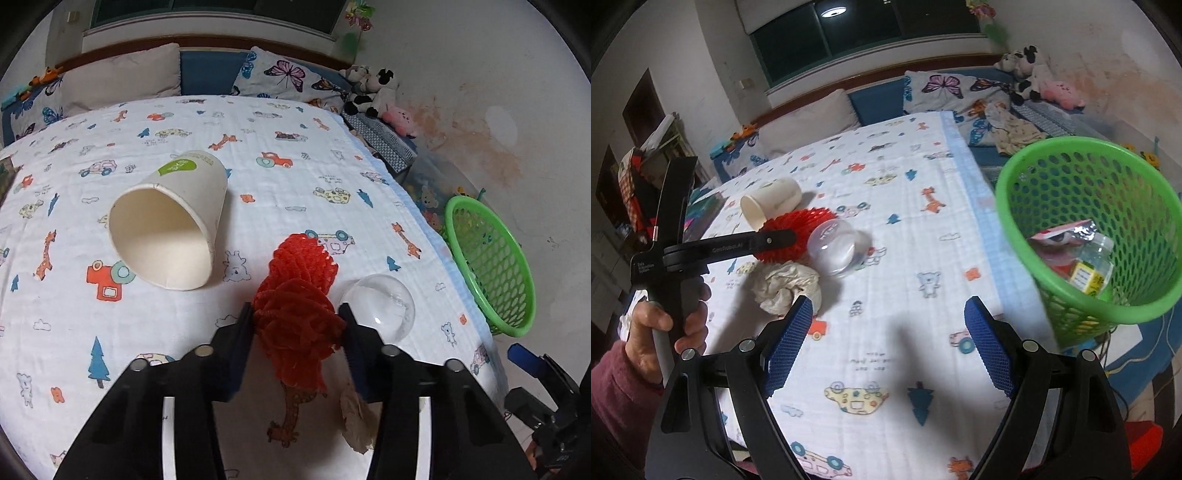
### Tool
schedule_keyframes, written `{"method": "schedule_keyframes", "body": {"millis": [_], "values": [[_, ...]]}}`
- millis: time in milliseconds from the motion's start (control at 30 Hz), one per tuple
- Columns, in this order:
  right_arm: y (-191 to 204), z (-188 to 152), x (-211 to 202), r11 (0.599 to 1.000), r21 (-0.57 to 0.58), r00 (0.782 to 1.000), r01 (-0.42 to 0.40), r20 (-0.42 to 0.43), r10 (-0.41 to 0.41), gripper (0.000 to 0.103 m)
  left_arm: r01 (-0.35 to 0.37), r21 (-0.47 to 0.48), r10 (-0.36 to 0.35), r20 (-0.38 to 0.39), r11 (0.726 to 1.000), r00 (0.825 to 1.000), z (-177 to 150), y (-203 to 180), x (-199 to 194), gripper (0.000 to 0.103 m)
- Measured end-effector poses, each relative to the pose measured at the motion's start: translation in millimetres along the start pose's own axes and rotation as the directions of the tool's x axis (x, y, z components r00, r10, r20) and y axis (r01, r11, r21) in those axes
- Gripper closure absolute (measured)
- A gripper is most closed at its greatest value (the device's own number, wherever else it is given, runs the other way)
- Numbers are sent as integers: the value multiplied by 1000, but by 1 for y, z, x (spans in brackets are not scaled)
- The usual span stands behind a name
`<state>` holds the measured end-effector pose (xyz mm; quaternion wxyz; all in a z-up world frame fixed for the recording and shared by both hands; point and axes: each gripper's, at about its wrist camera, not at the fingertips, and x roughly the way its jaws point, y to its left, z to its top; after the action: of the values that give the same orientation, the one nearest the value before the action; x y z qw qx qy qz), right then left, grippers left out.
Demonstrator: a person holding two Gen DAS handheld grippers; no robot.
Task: Collect trash
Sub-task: 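Grasp the red mesh net with the left tool while the right tool moves toward the crumpled tissue, then grasp the crumpled white tissue with the right tool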
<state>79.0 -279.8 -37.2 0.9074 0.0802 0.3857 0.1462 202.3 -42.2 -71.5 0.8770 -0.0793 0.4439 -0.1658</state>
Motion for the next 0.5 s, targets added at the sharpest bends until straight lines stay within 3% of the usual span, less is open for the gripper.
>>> {"method": "schedule_keyframes", "body": {"millis": [167, 500], "values": [[16, 0, 9, 999, -22, 999, -41, -17, 41, 19, 7, 11, -7, 29, 1000, 1000, -3, -1, -14, 68], [55, 1, 42, 989, -78, 991, -122, -66, 117, 19, -6, -17, 7, 85, 1000, 996, -8, 17, -53, 68]]}}
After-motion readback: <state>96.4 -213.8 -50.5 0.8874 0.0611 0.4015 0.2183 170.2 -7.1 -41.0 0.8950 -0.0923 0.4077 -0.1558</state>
